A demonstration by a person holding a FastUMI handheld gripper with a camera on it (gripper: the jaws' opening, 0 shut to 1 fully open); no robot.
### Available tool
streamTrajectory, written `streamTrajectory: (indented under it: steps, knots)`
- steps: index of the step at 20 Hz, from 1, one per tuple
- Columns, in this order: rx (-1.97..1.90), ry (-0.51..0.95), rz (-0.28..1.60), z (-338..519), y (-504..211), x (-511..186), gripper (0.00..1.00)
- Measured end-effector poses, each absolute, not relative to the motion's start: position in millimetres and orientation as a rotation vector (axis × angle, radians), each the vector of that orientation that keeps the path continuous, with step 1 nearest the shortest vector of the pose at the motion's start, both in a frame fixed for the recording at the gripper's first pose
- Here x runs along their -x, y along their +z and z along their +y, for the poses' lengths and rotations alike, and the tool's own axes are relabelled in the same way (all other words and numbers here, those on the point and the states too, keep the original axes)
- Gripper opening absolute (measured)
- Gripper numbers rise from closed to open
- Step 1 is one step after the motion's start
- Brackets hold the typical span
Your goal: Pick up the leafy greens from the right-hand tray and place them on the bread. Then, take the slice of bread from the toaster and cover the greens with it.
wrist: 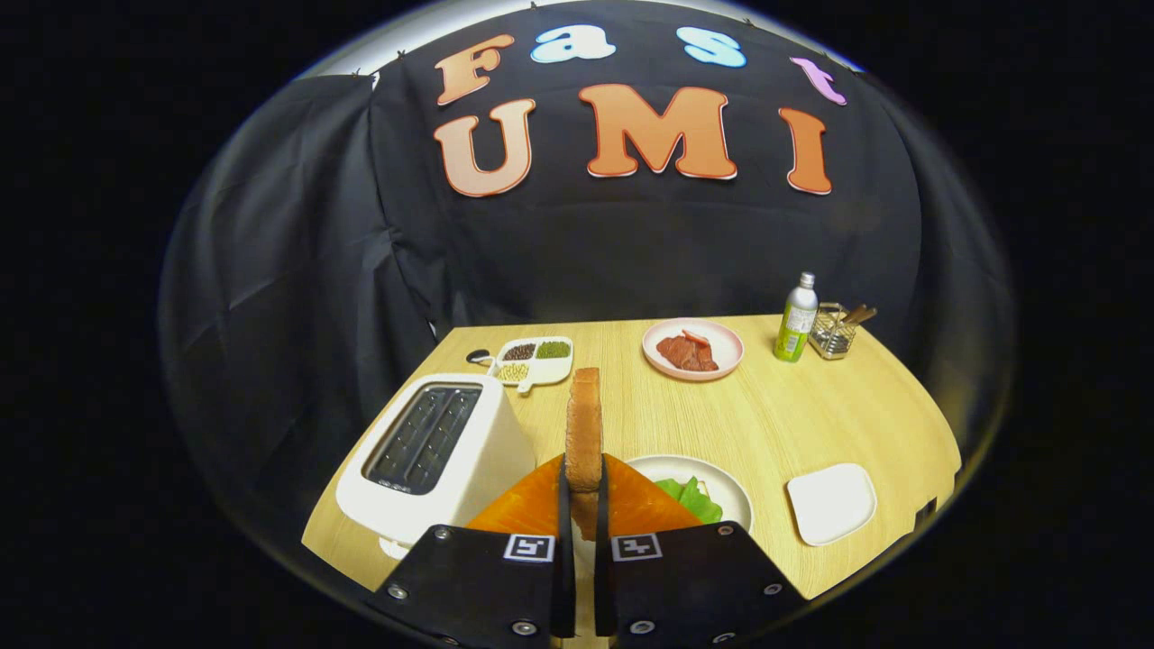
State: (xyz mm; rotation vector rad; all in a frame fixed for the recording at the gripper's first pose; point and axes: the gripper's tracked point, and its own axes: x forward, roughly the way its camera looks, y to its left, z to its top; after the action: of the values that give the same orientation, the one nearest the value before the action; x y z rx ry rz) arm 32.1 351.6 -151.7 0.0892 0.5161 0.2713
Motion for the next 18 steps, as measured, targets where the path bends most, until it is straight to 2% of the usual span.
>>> streamTrajectory:
  steps: [8,16,18]
  knots:
    - [-0.143,0.311,0.597,332.6,-209.0,-32.3,0.09]
    - [-0.217,0.326,0.659,308.0,-237.1,-37.6,0.09]
    - [-0.217,0.306,0.681,296.0,-245.3,-39.7,0.13]
